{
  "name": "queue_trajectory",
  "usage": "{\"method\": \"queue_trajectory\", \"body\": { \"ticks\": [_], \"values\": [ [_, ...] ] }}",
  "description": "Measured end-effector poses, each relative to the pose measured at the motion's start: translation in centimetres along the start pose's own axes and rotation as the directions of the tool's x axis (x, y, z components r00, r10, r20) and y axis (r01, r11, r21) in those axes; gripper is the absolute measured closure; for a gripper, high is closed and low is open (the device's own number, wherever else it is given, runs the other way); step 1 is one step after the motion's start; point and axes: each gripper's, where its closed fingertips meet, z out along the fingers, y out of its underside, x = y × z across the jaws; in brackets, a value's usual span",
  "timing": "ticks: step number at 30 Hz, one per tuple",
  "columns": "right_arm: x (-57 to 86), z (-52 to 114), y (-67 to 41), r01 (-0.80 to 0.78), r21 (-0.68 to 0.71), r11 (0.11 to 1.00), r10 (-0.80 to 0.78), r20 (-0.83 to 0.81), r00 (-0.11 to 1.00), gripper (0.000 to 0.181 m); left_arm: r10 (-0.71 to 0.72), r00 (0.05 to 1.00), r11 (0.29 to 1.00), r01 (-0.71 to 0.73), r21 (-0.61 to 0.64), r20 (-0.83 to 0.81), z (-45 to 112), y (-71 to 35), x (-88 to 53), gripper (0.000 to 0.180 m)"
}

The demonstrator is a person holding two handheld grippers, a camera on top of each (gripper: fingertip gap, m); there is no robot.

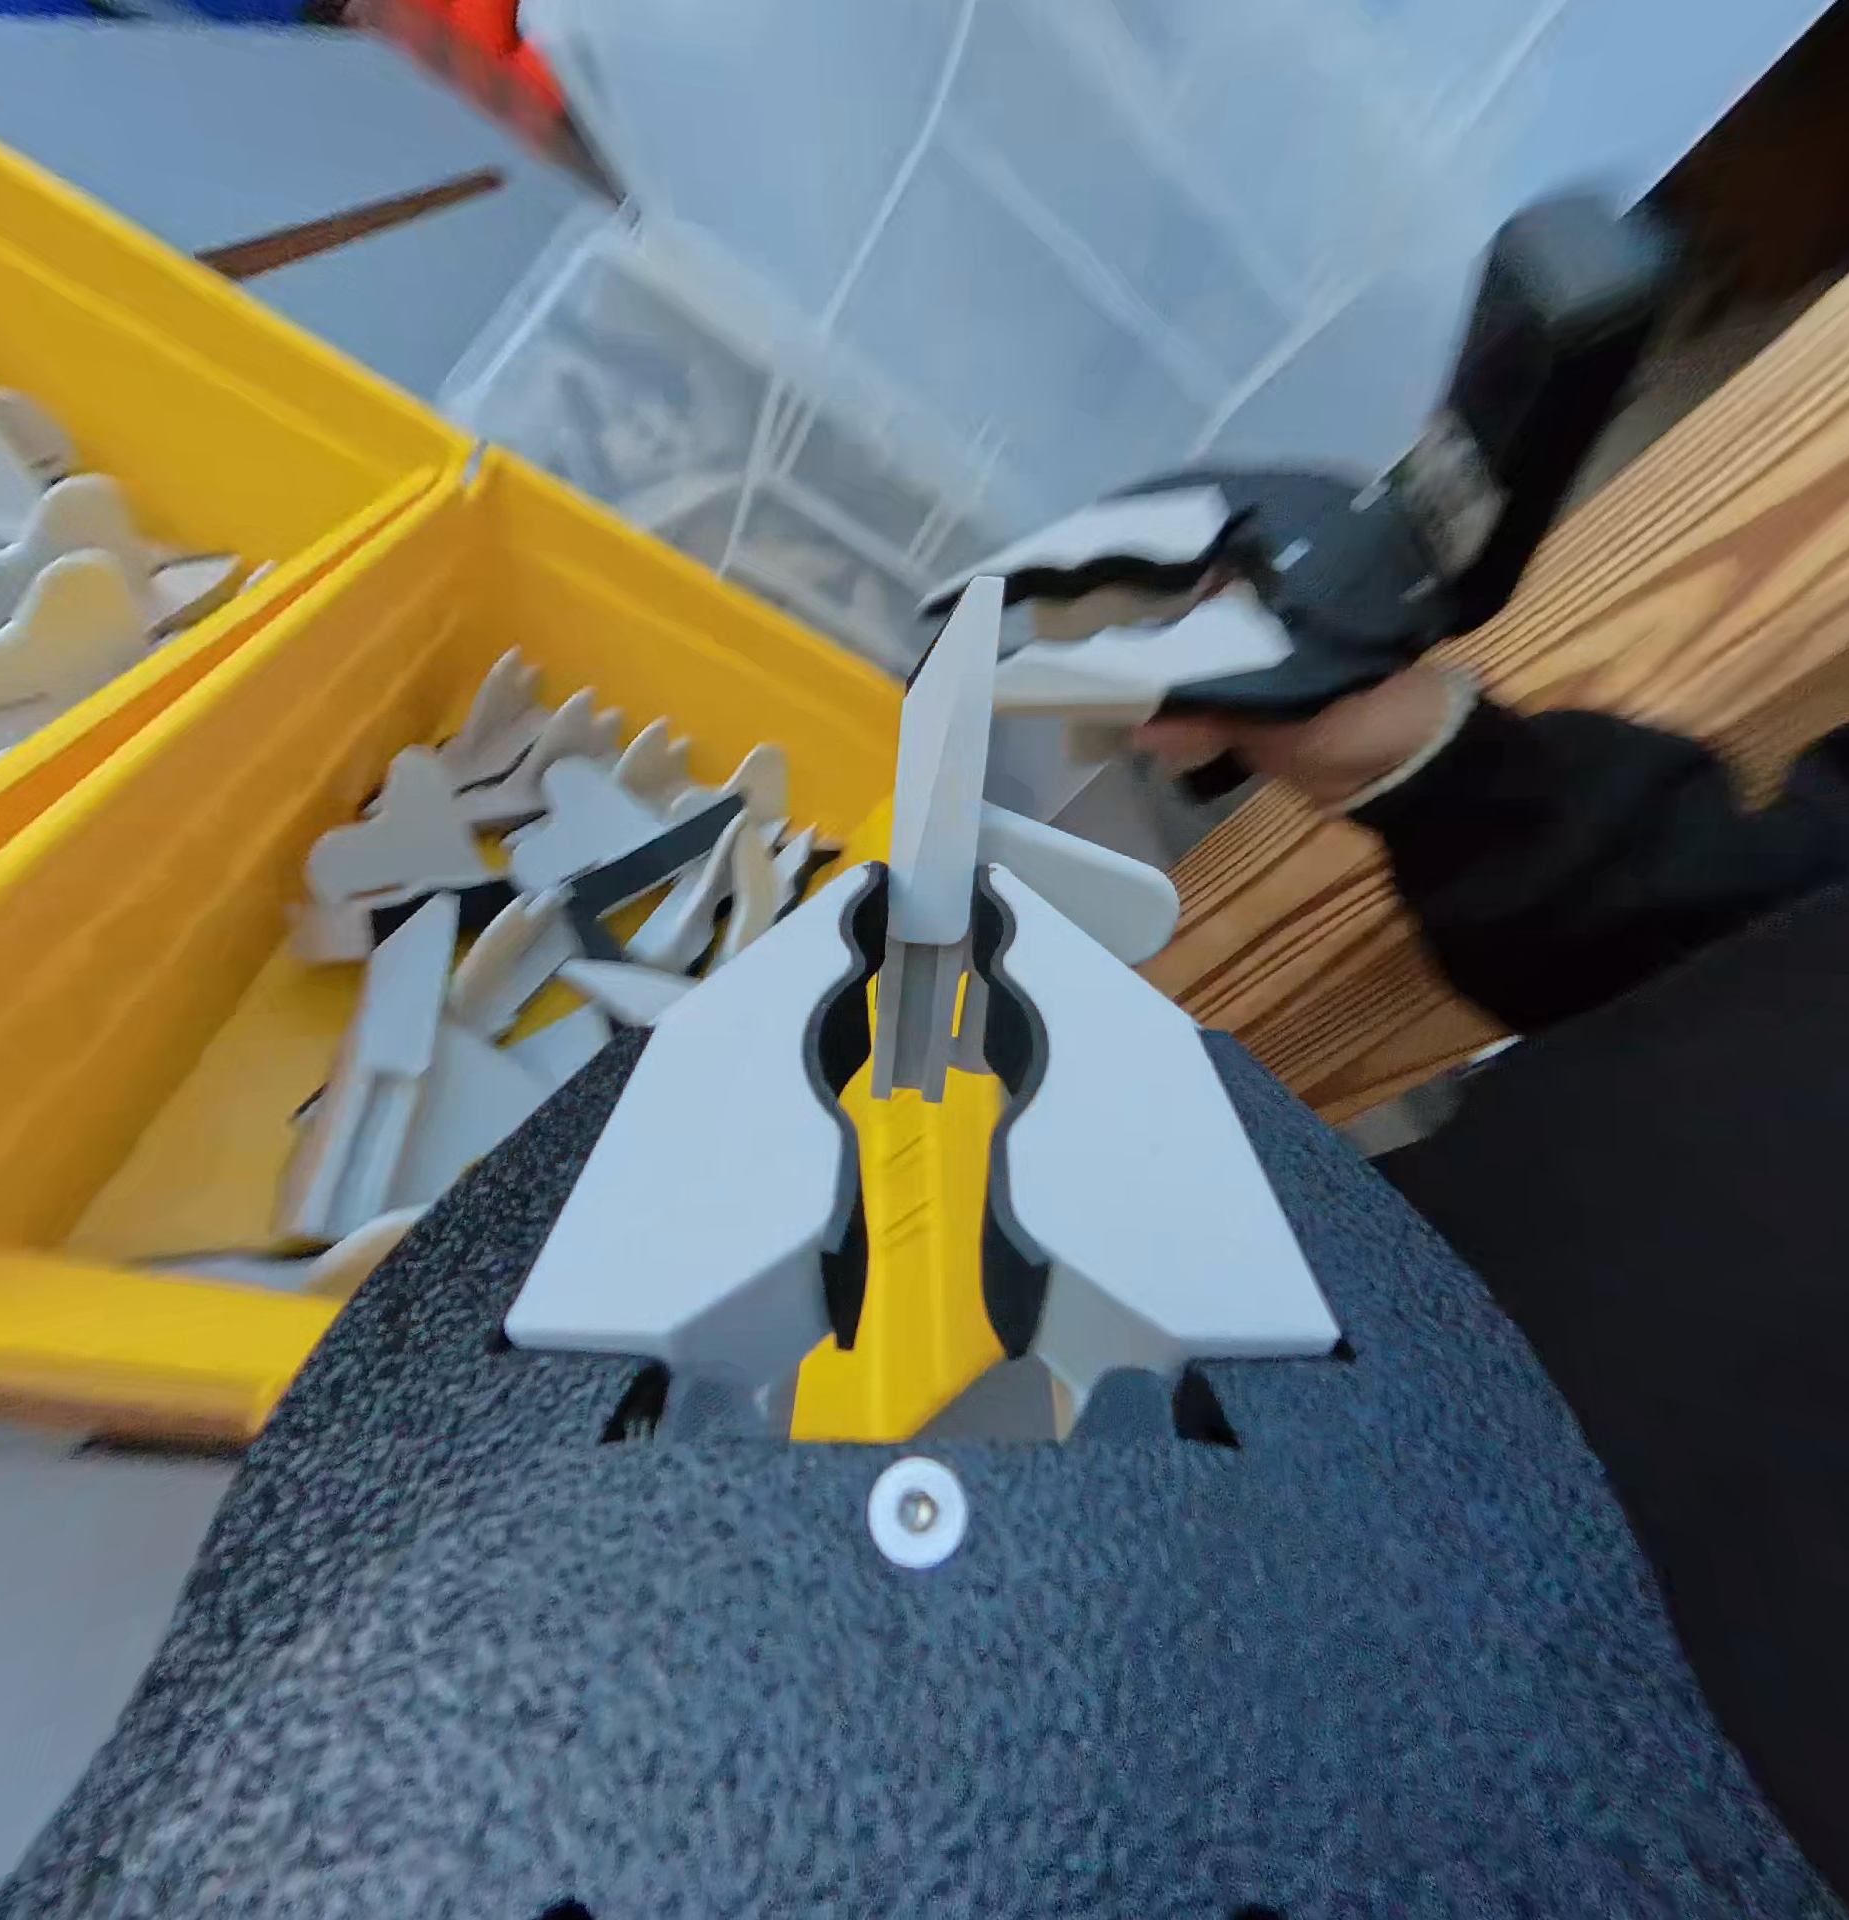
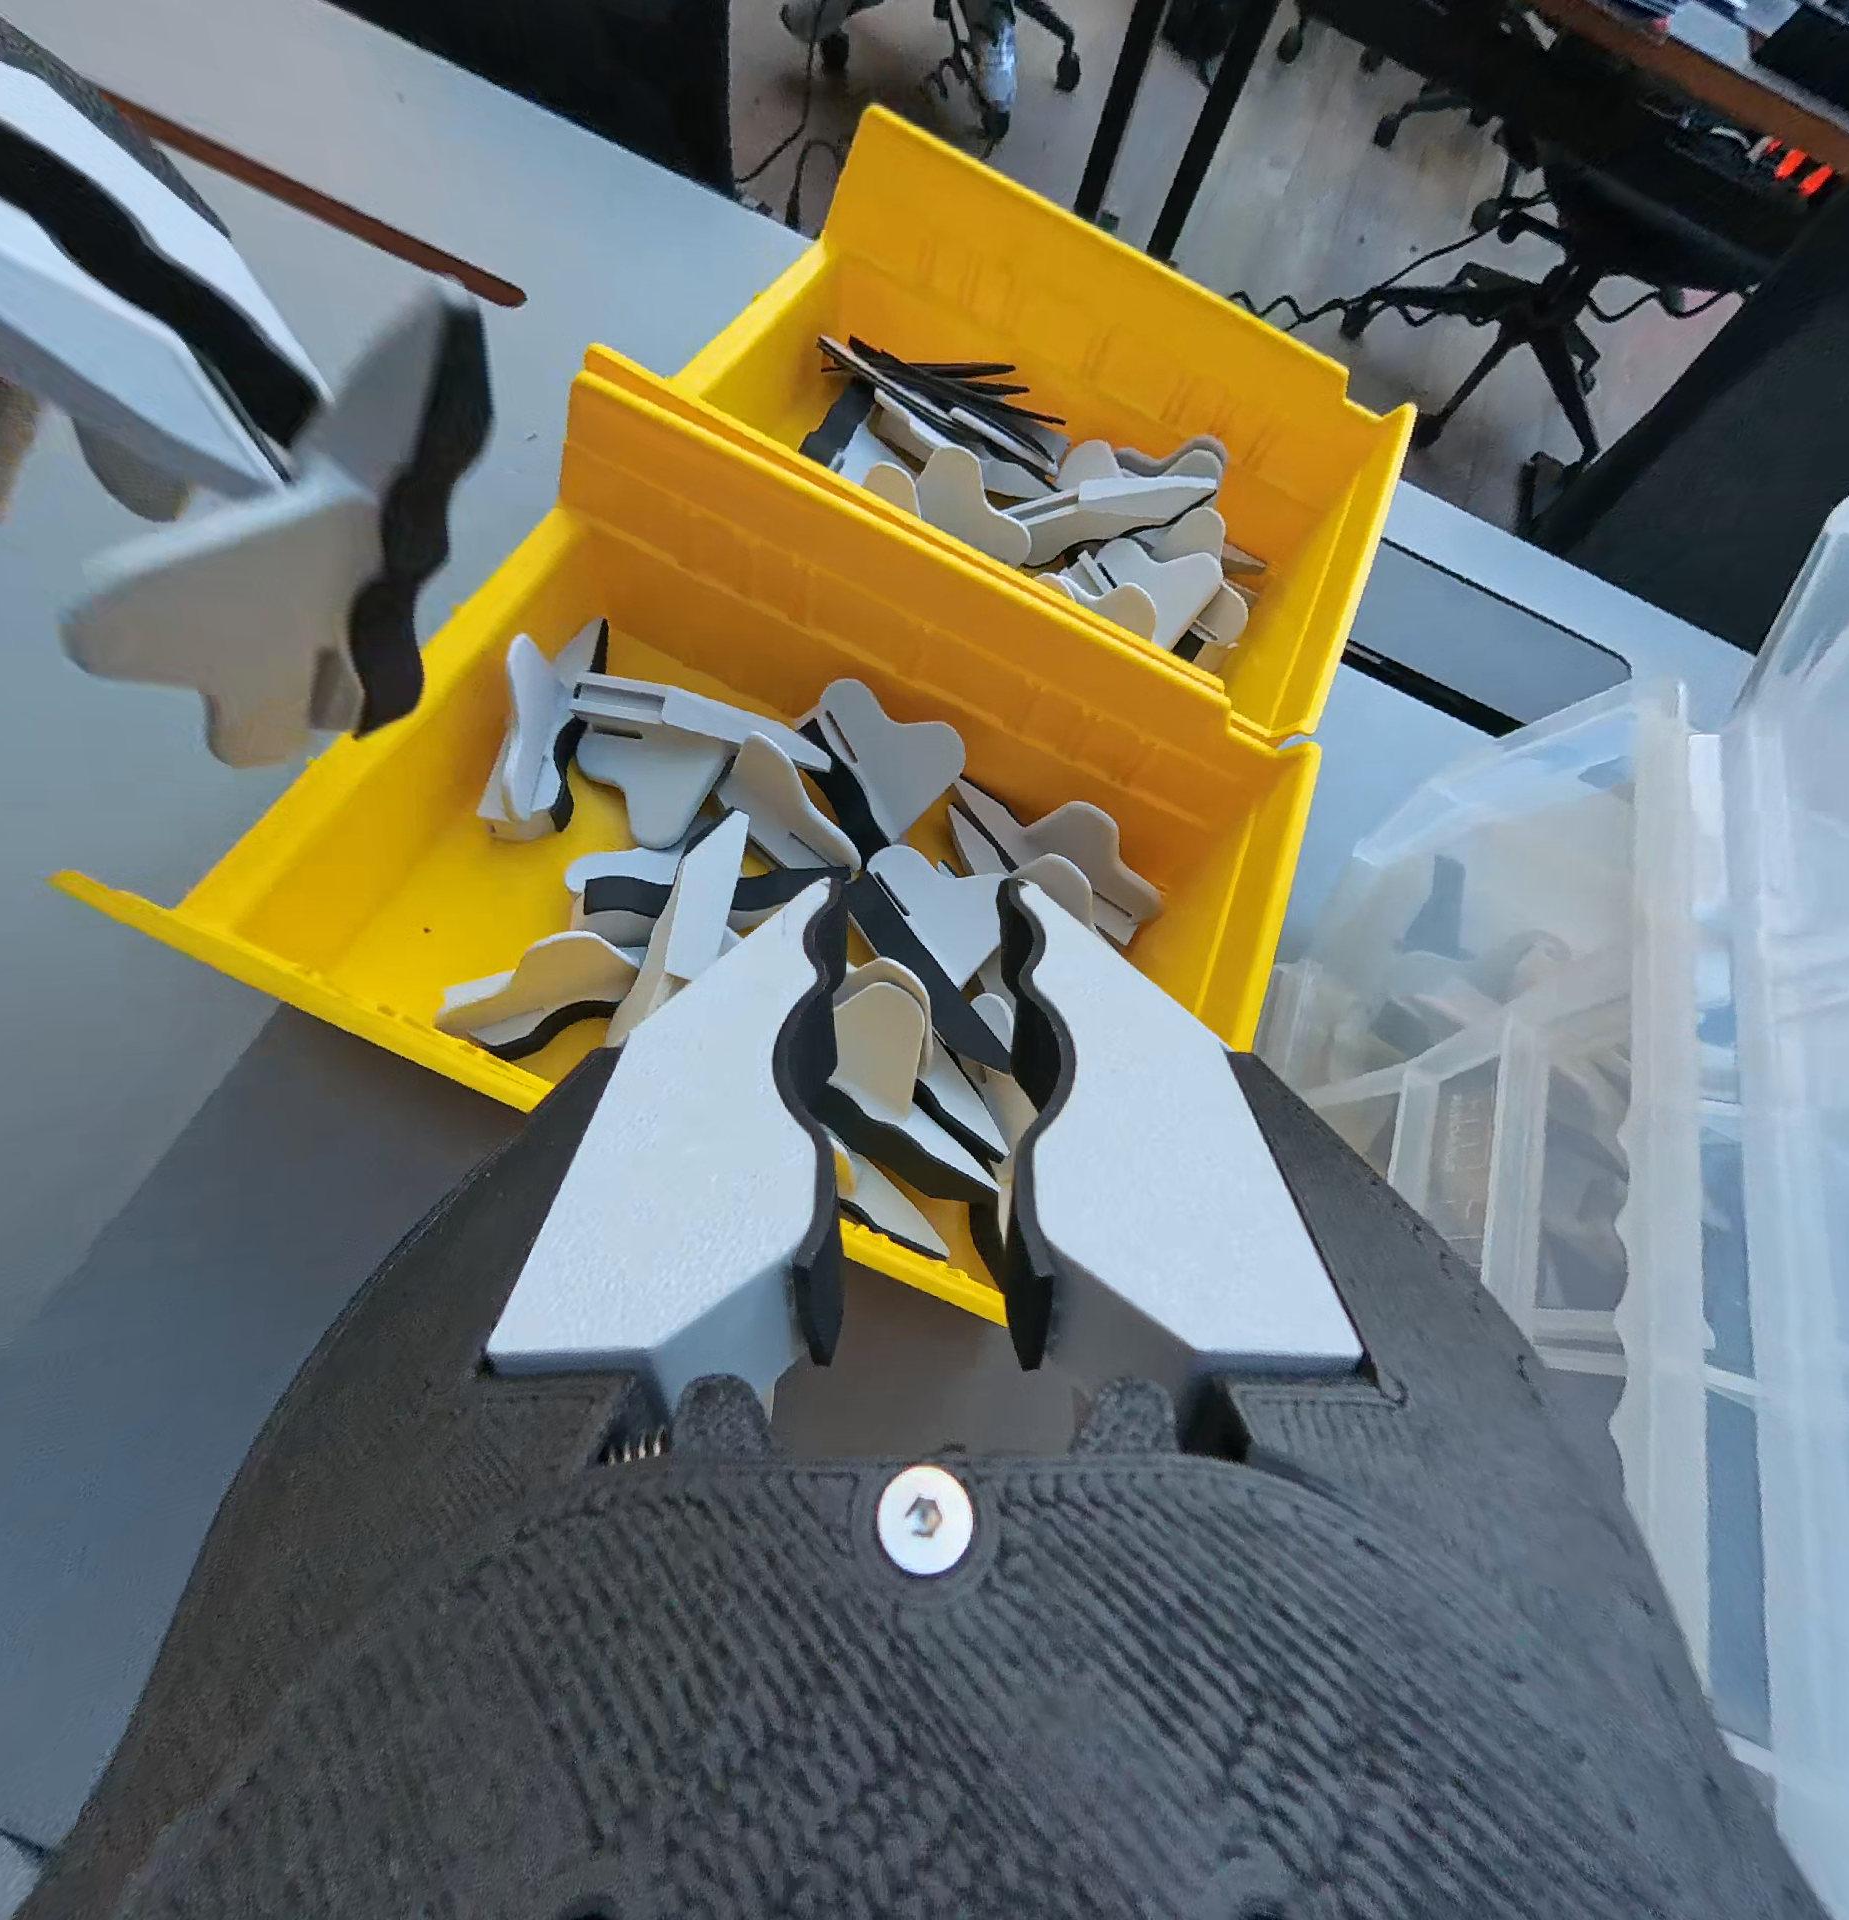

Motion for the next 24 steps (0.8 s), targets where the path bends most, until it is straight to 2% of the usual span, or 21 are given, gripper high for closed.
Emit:
{"method": "queue_trajectory", "body": {
  "ticks": [1,3,5,8,11,20,22,24],
  "values": [
    [-0.2,0.0,-0.3,-0.023,0.011,1.0,0.023,0.009,1.0,0.153,-0.054,0.991,0.992,0.067,0.106,-0.121,-0.9,-2.1,1.4,0.166],
    [-0.5,0.3,-0.6,-0.052,0.022,0.998,0.052,0.036,0.998,0.154,-0.059,0.939,0.932,0.173,0.317,-0.34,-3.6,-6.9,4.0,0.166],
    [-0.1,0.5,-0.8,-0.048,0.022,0.999,0.048,0.027,0.999,0.154,0.009,0.864,0.831,0.273,0.485,-0.503,-6.9,-11.3,6.1,0.167],
    [0.2,1.0,-1.3,-0.069,0.037,0.997,0.068,0.025,0.997,0.154,0.126,0.788,0.746,0.325,0.582,-0.602,-9.9,-14.8,8.3,0.166],
    [-0.2,1.6,-1.4,-0.065,0.037,0.997,0.063,0.046,0.997,0.154,0.165,0.791,0.716,0.314,0.623,-0.589,-10.6,-16.2,8.8,0.166],
    [0.9,1.7,0.4,-0.058,-0.019,0.998,0.059,0.046,0.997,0.151,0.067,0.899,0.792,0.216,0.571,-0.433,-8.2,-14.1,6.0,0.166],
    [1.2,1.9,0.6,-0.054,-0.028,0.998,0.055,0.042,0.998,0.15,0.016,0.95,0.846,0.153,0.511,-0.312,-6.4,-12.7,4.5,0.166],
    [1.5,2.0,1.0,-0.062,-0.04,0.997,0.064,0.036,0.997,0.15,0.011,0.994,0.93,0.029,0.368,-0.106,-4.0,-10.2,2.3,0.166]
  ]
}}
